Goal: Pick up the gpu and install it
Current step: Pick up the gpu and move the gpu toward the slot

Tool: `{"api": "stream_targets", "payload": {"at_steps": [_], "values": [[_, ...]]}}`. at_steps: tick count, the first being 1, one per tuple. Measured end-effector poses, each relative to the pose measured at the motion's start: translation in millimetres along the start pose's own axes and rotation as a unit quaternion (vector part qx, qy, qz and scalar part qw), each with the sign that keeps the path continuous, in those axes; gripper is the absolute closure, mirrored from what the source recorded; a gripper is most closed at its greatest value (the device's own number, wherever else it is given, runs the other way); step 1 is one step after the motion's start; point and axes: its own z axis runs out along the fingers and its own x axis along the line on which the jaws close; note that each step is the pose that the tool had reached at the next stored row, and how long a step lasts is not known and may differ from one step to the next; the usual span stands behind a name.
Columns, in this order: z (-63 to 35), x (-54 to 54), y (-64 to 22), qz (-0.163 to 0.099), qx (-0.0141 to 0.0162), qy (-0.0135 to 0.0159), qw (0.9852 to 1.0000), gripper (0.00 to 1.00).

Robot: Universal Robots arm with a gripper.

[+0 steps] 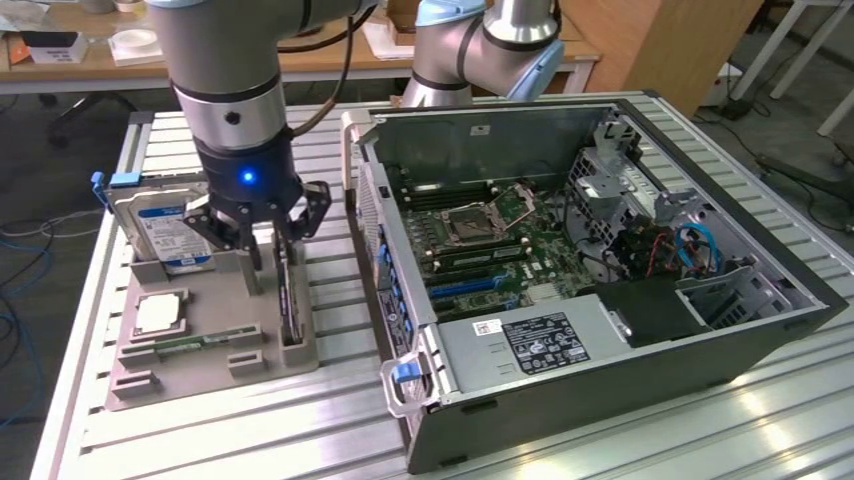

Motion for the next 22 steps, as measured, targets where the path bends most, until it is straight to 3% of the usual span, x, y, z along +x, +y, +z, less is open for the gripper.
{"api": "stream_targets", "payload": {"at_steps": [12,22], "values": [[5.7,-2.9,-1.8,0.0,0.0014,-0.0001,1.0,0.59],[11.5,-4.3,-12.8,0.001,0.0023,-0.0002,1.0,0.59]]}}
